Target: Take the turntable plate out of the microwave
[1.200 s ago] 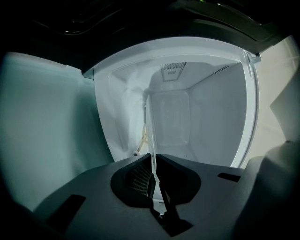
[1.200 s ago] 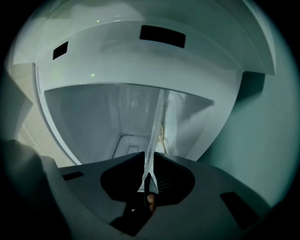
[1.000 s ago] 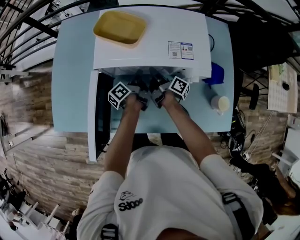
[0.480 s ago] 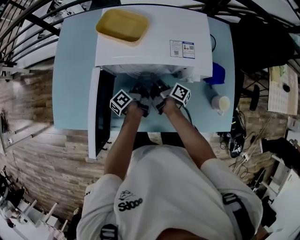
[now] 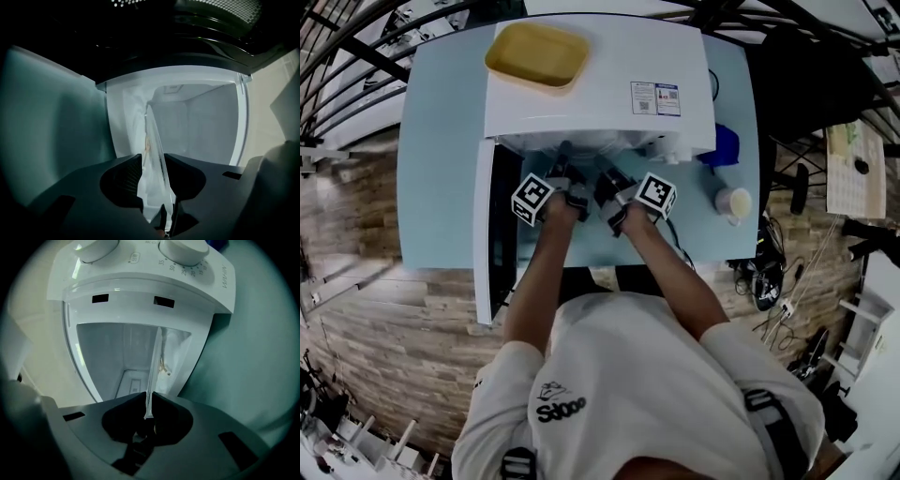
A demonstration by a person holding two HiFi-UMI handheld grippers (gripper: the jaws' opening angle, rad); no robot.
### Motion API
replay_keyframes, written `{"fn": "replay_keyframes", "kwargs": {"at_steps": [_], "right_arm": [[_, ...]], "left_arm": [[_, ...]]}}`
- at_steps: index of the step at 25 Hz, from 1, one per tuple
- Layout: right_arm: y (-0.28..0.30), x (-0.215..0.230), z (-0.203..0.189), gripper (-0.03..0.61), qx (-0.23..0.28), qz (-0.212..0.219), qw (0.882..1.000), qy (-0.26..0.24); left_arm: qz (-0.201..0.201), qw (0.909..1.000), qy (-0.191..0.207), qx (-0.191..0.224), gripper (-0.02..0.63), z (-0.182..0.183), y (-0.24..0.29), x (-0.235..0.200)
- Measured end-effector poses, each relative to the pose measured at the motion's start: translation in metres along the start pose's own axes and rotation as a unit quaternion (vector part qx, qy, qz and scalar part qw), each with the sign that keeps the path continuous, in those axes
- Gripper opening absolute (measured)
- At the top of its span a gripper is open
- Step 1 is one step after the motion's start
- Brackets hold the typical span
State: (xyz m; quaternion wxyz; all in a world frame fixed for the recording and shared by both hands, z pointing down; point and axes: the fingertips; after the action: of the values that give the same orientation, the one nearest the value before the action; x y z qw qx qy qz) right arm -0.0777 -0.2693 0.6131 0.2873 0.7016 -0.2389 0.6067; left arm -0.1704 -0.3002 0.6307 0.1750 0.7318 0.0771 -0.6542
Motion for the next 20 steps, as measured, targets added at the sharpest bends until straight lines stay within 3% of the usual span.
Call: {"fn": "replay_keyframes", "kwargs": {"at_steps": [3,5,9,15,20], "right_arm": [[0.001,-0.001,0.0,0.034,0.0,-0.003,1.0,-0.005],[0.001,-0.001,0.0,0.034,-0.001,-0.007,1.0,-0.008],[-0.001,0.002,0.002,0.034,0.006,-0.015,1.0,-0.02],[-0.006,0.019,0.013,0.067,0.024,-0.048,0.998,-0.032],[0.006,0.018,0.025,0.098,0.033,-0.026,0.999,-0.033]], "left_arm": [[-0.007,1.0,-0.004,-0.003,0.125,0.008,0.012,0.001],[-0.013,0.9998,-0.009,-0.013,0.051,0.01,0.018,0.005],[-0.023,0.9984,-0.048,-0.02,0.04,0.007,0.017,0.005],[-0.009,0.9984,-0.033,-0.044,0.035,-0.015,-0.005,0.003],[-0.01,0.9972,-0.039,-0.064,0.035,-0.031,-0.02,0.002]]}}
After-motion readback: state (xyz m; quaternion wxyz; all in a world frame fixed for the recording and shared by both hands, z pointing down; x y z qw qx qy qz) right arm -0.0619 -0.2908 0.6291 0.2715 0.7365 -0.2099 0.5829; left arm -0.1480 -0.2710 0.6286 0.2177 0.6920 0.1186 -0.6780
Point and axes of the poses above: the fingertips, and each gripper's own axes: y forward along the fingers, x to its right, z out of its top
